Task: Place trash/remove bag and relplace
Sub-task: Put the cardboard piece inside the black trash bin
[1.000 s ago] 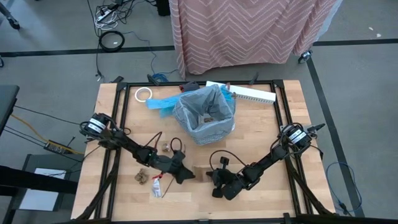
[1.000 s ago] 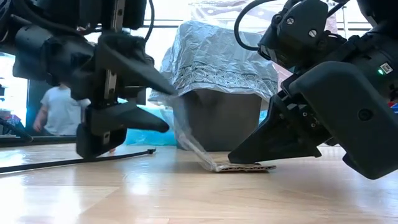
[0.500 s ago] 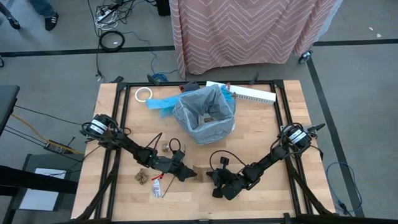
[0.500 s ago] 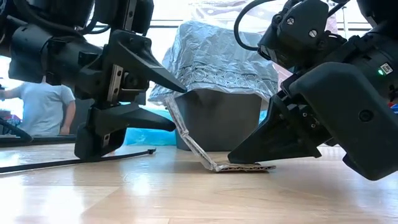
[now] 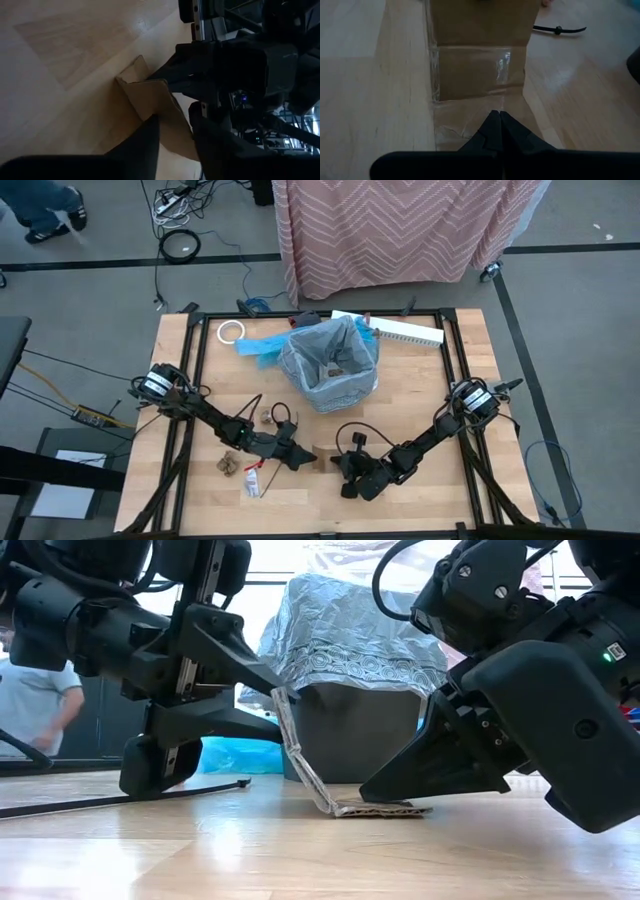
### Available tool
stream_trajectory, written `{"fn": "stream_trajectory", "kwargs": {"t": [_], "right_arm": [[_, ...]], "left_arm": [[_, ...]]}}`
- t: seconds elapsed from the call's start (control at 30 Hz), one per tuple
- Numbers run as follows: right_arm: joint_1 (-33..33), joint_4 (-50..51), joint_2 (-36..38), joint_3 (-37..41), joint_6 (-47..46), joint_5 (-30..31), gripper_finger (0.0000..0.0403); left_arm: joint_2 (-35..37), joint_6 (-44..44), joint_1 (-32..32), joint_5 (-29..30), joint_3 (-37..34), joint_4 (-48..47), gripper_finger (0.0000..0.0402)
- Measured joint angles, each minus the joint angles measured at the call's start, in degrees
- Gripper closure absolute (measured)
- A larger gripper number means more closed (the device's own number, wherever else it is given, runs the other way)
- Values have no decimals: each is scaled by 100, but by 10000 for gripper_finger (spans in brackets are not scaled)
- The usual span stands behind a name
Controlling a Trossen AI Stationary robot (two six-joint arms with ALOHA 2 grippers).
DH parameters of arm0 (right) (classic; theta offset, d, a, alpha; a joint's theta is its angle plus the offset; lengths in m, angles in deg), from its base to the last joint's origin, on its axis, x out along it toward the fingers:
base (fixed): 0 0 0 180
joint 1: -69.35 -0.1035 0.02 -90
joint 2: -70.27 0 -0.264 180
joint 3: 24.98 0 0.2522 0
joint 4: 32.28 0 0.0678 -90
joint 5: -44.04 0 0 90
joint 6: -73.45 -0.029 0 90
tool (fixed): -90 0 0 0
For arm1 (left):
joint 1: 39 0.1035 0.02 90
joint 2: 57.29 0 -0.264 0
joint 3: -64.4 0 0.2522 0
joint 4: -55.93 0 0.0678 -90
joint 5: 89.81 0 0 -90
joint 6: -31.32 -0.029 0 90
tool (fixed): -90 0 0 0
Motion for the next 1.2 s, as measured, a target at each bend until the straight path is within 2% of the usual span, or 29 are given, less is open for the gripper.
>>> {"fn": "stream_trajectory", "kwargs": {"t": [0.3, 0.47, 0.57, 0.73, 0.97, 1.07, 1.2], "right_arm": [[-2, -56, 0, 0, 18, 8, 403], [-2, -69, 1, -2, 19, 35, 403], [-18, -117, 10, -2, 195, 275, 403], [-297, -323, 368, -5, 843, 1104, 403], [-901, -431, 1052, -11, 1992, 3149, 403], [-1133, -421, 1215, -11, 2349, 3881, 403], [-1343, -420, 1274, -11, 2625, 4423, 403]], "left_arm": [[-7, -279, -2, -44, -11, 20, 391], [-10, -348, -2, -54, -13, 31, 398], [-17, -401, -2, -50, -24, 160, 399], [109, -587, -4, -79, -31, 259, 400], [165, -759, 23, 11, -48, 796, 401], [167, -728, 18, -24, -48, 1425, 401], [178, -757, 16, -169, -46, 2648, 401]]}}
